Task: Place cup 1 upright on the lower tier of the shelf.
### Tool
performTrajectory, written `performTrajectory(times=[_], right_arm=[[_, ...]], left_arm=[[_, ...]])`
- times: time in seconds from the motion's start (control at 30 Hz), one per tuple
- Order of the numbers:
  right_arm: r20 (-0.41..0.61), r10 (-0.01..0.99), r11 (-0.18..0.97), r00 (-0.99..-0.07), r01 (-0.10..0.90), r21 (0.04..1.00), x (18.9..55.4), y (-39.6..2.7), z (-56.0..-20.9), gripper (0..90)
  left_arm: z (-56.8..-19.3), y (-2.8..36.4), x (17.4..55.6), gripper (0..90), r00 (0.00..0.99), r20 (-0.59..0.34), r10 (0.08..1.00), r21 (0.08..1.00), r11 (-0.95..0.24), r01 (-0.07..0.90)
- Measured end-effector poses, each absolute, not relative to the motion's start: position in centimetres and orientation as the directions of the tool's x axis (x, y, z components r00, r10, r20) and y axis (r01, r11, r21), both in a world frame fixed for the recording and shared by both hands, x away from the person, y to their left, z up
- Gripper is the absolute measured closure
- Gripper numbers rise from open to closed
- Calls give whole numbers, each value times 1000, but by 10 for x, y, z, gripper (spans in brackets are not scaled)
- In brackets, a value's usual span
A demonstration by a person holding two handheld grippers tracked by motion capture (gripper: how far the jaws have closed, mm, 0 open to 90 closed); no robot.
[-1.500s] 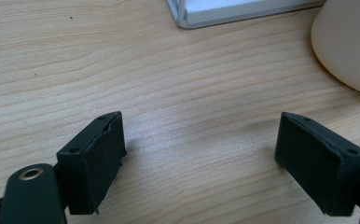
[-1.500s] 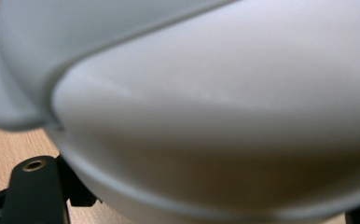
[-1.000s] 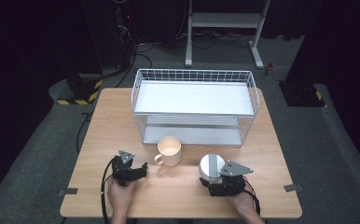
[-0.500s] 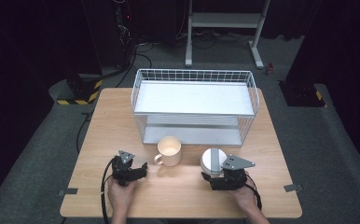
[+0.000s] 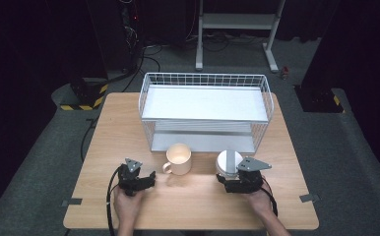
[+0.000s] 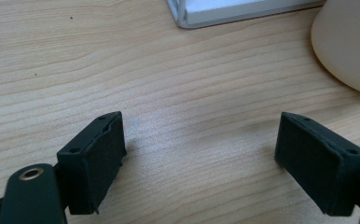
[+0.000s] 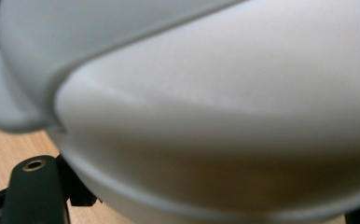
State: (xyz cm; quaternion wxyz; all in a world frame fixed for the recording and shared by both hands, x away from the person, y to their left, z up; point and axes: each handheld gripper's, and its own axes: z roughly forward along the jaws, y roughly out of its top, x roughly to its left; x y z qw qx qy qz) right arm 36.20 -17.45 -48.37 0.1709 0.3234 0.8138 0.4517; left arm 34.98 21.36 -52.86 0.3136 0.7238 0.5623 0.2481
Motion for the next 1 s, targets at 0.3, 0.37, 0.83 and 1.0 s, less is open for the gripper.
performTrajectory(times=[0.3,0.37,0.83,1.0], right_arm=[[23,704,361,-710,385,850,373,-178,-480,187],[22,712,360,-702,391,847,375,-179,-480,187],[9,733,358,-680,398,844,395,-178,-475,187],[14,741,351,-671,404,845,400,-176,-474,187]], left_arm=[[-529,214,350,161,244,7,970,733,-171,658],[-529,214,350,161,244,6,970,733,-171,658],[-529,214,350,164,243,4,970,733,-168,659],[-529,214,350,164,243,4,970,733,-169,659]])
